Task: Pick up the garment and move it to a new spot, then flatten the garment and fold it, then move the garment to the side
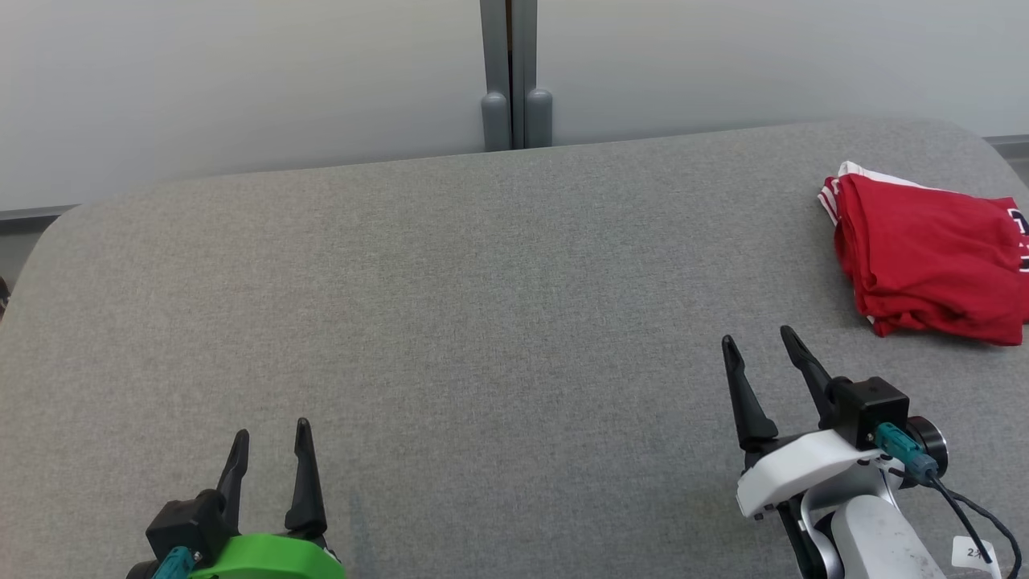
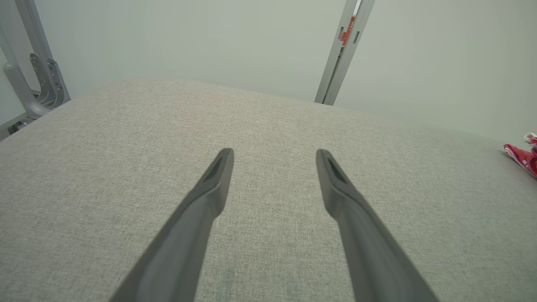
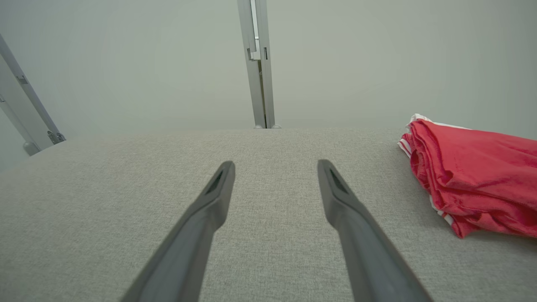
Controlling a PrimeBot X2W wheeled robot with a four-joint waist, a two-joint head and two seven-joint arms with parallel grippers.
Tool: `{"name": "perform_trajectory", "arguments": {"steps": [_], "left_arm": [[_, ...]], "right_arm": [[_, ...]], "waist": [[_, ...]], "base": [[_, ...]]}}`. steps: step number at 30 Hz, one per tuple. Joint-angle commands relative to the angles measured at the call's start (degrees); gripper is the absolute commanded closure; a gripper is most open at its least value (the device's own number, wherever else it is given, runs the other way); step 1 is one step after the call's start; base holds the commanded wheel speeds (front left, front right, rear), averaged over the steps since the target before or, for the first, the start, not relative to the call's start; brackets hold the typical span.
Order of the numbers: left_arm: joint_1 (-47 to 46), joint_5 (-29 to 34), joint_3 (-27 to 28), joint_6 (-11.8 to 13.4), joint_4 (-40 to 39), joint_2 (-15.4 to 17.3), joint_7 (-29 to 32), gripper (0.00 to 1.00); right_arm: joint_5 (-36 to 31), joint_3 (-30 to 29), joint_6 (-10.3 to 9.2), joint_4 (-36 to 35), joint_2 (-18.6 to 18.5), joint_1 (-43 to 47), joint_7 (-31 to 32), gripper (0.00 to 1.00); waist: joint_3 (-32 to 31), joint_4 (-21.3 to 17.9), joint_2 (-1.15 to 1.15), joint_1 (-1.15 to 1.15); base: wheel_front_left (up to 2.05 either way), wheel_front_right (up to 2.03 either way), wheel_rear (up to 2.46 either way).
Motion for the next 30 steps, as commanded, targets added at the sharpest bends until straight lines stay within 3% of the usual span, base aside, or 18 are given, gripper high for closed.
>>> {"name": "perform_trajectory", "arguments": {"steps": [1,18,19,22,30], "left_arm": [[-0.27,-0.46,-0.04,0.26,0.17,0.14,-0.17,0.00],[-0.92,-0.50,-0.74,0.56,-0.39,0.13,-0.17,0.00],[-0.15,-0.28,-0.67,0.44,-0.10,-0.02,0.01,1.00],[0.35,-0.27,-0.74,0.45,1.36,-0.18,0.35,1.00],[-0.57,-7.92,0.56,-0.18,1.28,-0.16,2.66,1.00]], "right_arm": [[0.24,-0.04,-0.10,-0.46,-0.09,0.66,-0.02,0.00],[0.96,0.17,-0.10,-1.10,-0.08,1.09,-0.01,0.00],[0.68,0.16,0.00,-0.62,0.02,0.36,0.05,1.00],[0.67,0.19,0.00,0.71,0.18,1.22,0.09,1.00],[9.52,-1.08,0.00,0.39,0.16,1.27,2.37,1.00]], "waist": [[0.03,-0.02,0.00,0.00],[0.14,0.28,0.00,0.00],[0.14,0.28,0.00,0.00],[0.14,0.28,0.00,0.00],[0.07,0.27,0.00,0.00]], "base": [[0.00,0.00,0.00],[0.00,0.00,0.00],[0.00,0.00,0.00],[0.00,0.00,0.00],[0.00,0.00,0.00]]}}
